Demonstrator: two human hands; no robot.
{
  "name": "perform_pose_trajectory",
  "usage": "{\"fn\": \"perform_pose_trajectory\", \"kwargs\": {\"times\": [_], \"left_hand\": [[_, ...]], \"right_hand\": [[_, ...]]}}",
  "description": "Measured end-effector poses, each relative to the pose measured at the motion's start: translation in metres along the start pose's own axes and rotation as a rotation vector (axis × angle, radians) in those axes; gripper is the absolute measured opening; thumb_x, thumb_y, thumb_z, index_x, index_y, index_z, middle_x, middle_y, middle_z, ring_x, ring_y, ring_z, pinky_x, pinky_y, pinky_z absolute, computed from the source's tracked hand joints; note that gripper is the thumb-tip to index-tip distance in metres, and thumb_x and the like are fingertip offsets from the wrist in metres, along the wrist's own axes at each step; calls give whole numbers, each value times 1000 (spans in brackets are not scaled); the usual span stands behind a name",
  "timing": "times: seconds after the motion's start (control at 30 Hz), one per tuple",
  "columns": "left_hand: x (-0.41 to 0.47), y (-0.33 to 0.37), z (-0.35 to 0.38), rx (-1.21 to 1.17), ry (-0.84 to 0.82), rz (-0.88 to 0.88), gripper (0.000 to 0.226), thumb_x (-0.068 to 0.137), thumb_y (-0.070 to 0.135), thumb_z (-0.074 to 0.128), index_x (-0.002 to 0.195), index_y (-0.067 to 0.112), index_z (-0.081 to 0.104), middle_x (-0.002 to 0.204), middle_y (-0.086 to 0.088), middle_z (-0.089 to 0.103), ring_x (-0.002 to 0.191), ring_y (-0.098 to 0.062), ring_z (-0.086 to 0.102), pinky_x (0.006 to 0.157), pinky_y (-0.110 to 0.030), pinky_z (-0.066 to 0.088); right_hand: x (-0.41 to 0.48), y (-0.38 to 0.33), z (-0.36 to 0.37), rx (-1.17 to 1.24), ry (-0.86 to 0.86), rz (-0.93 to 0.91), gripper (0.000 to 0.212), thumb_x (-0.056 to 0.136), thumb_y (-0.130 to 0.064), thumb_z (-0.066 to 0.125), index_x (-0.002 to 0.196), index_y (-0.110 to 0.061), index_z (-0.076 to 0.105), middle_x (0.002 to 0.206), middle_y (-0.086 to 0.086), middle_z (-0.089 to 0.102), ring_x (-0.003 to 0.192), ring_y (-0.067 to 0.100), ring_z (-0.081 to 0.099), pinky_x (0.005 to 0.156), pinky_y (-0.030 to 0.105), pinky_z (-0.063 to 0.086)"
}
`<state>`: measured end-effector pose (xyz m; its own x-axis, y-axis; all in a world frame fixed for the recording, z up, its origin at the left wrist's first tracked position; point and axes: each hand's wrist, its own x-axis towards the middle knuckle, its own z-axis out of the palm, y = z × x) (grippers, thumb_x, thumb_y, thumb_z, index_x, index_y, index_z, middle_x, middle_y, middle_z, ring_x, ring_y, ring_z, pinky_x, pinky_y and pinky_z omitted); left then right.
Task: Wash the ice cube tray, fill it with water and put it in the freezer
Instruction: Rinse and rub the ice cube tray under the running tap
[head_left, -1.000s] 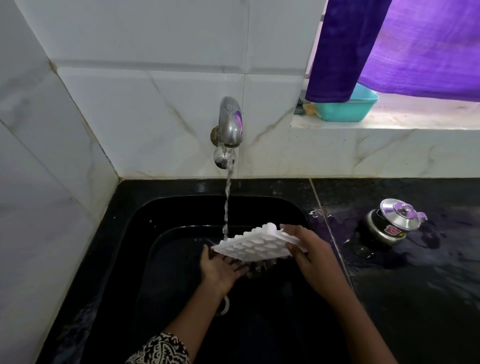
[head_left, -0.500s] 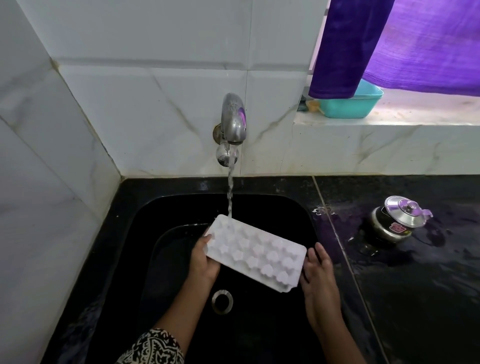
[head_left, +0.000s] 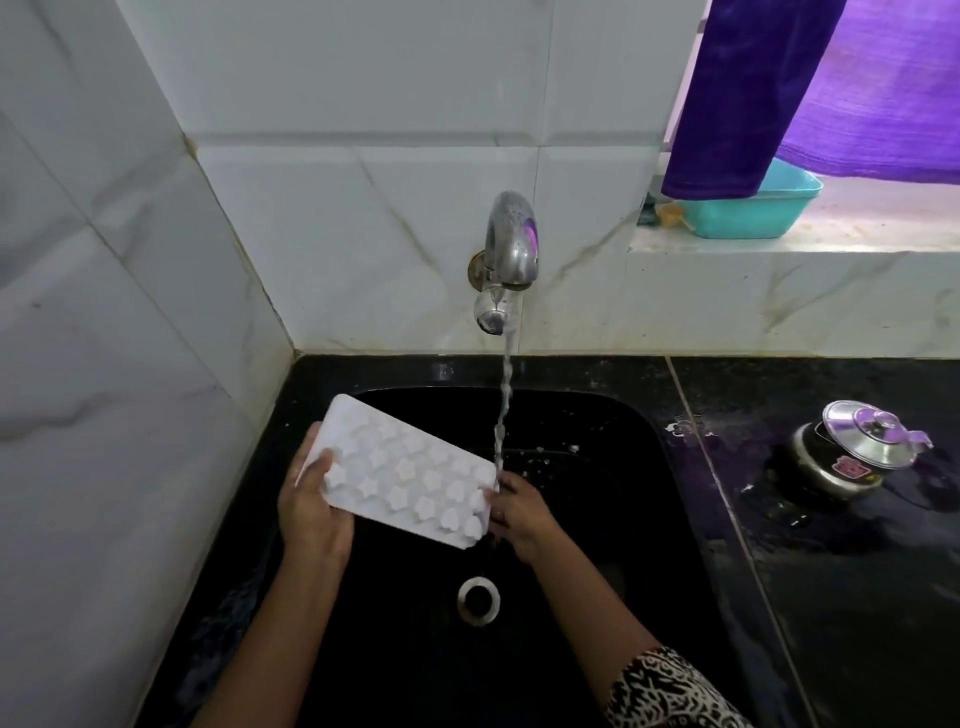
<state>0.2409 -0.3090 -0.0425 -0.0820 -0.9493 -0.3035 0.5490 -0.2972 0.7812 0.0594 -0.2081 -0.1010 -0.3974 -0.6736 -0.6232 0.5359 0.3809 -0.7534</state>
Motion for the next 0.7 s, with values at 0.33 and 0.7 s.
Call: {"fn": "perform_pose_trajectory", "kwargs": {"times": [0.33, 0.7], "left_hand": [[-15, -94, -15, 229, 133, -415, 37, 94, -9, 44, 129, -1, 55, 113, -25, 62, 80, -31, 61, 72, -45, 53], [-27, -138, 41, 430, -32, -529, 30, 91, -13, 44, 111, -1, 63, 111, -27, 64, 89, -37, 62, 75, -48, 53]], "right_hand": [[-36, -63, -59, -250, 306, -415, 37, 88, 2, 59, 124, -7, 59, 114, 11, 66, 99, 23, 63, 87, 39, 53], [-83, -55, -131, -392, 626, -500, 39, 83, 5, 56, 118, -11, 64, 105, 5, 69, 94, 19, 63, 85, 30, 49]]}}
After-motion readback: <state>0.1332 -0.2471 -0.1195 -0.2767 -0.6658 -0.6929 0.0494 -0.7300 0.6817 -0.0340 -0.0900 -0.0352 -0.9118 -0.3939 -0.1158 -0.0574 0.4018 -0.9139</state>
